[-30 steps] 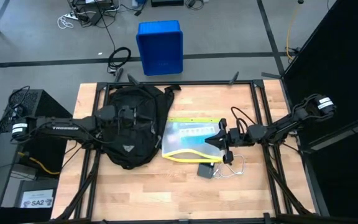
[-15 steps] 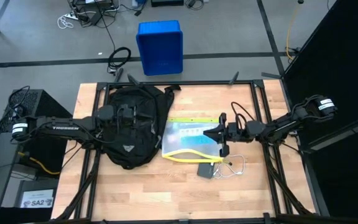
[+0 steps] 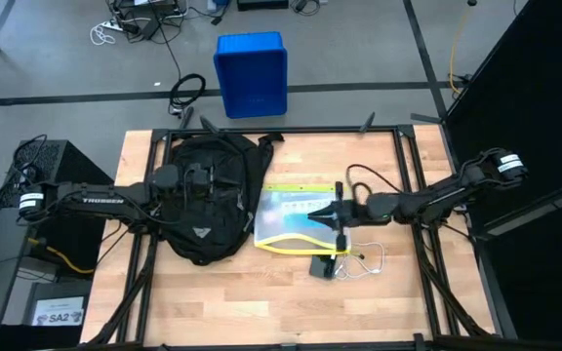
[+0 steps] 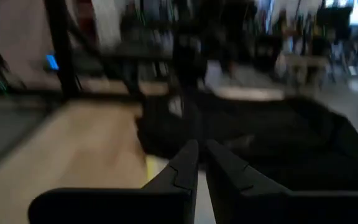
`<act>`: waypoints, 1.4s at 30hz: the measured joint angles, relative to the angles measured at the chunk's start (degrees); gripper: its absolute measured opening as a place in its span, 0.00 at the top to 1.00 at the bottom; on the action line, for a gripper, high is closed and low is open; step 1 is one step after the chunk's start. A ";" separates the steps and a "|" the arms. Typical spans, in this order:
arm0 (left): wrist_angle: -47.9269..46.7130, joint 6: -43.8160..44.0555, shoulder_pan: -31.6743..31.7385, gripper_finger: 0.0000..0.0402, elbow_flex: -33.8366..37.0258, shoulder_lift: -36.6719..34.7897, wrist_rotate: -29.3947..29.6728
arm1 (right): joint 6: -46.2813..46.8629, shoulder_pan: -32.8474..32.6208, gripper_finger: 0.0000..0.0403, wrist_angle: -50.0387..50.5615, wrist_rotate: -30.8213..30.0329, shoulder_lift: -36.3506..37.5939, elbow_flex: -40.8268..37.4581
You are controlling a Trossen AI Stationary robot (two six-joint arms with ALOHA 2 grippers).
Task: Unpack backpack
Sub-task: Remove the medicine organizer from the zip lock bag
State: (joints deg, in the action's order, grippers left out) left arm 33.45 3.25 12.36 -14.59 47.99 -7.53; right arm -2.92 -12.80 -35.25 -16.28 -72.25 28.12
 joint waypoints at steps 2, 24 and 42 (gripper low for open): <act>-0.03 0.00 0.00 0.78 0.00 0.00 0.00 | 0.39 -0.63 0.98 10.86 -2.89 -2.07 5.47; 0.04 0.00 0.00 0.78 0.00 0.00 0.00 | 11.86 -5.80 1.00 39.91 7.51 -27.14 29.97; 0.04 0.00 0.00 0.78 0.00 0.00 0.00 | 8.83 -7.27 0.98 47.13 -26.68 -27.89 30.03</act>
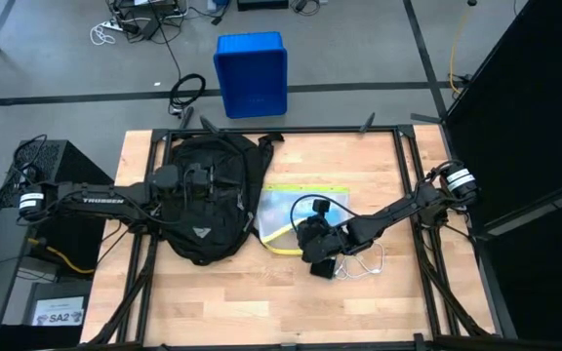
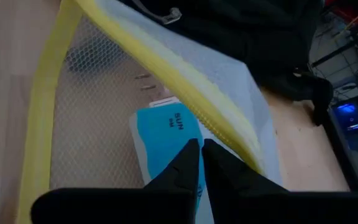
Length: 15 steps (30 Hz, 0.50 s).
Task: Unpack backpack
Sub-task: Remove the medicine organizer from the zip lock bag
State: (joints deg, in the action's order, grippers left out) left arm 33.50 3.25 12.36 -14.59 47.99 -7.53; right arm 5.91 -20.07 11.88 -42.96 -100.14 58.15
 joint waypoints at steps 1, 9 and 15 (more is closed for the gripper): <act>0.00 0.00 0.00 0.78 0.00 0.00 0.00 | -0.03 0.14 0.97 -0.02 1.00 0.00 0.00; 0.00 0.01 0.00 0.78 0.00 0.00 0.00 | 0.94 0.30 0.70 0.00 7.59 0.00 0.00; 0.02 0.00 0.00 0.78 0.00 0.00 0.00 | 1.33 0.30 0.44 0.70 11.54 0.00 0.00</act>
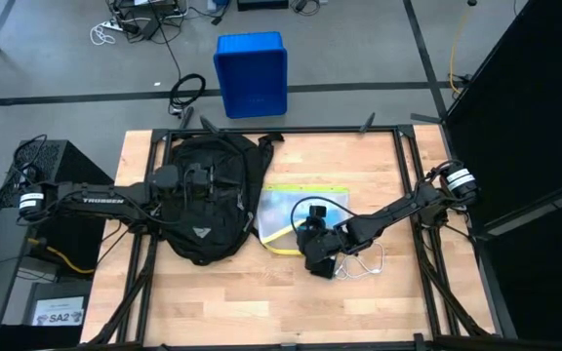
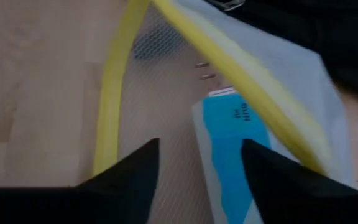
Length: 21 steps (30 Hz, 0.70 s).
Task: Unpack backpack
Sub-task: Remove the medicine organizer from the zip lock bag
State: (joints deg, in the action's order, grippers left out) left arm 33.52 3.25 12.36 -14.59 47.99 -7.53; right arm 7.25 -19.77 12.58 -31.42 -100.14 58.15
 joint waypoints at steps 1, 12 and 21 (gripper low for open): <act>-0.01 0.00 0.00 0.78 0.00 0.00 0.00 | -0.68 0.00 0.41 0.13 -0.08 0.00 0.00; -0.01 0.02 -0.02 0.78 0.00 0.00 -0.01 | -3.28 -0.63 0.45 0.82 -5.42 -0.16 -0.02; -0.04 0.02 -0.02 0.78 -0.02 0.00 -0.01 | -6.39 0.10 0.45 12.45 -21.86 -2.47 -0.09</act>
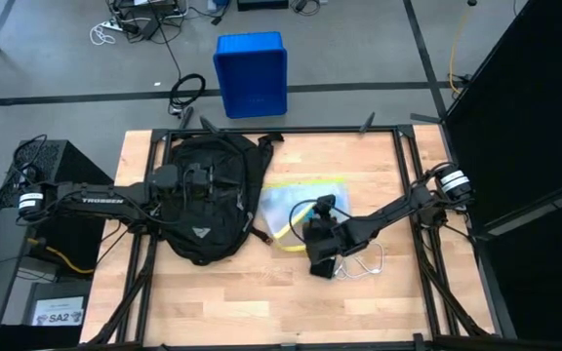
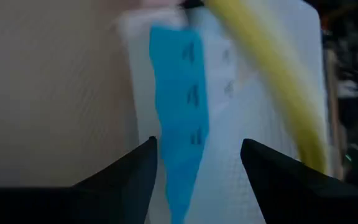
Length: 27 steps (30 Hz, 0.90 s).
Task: Unpack backpack
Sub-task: Remove the medicine organizer from the zip lock bag
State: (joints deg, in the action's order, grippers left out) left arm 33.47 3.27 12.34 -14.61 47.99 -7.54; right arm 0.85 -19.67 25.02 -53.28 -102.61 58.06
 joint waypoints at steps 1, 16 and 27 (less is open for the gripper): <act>-0.03 0.00 0.00 0.78 0.00 0.01 0.00 | 0.04 0.12 0.44 -1.08 -0.49 0.00 0.00; -0.01 0.00 0.00 0.78 0.00 0.00 -0.01 | -1.04 0.20 0.31 -11.75 6.11 -6.40 0.16; 0.04 0.00 0.00 0.78 0.00 0.00 -0.01 | -4.02 -0.02 0.36 -13.40 -7.98 -9.07 1.93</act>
State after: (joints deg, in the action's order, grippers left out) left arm 33.52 3.27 12.34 -14.61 47.99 -7.55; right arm -3.17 -19.70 11.62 -61.27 -111.68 59.99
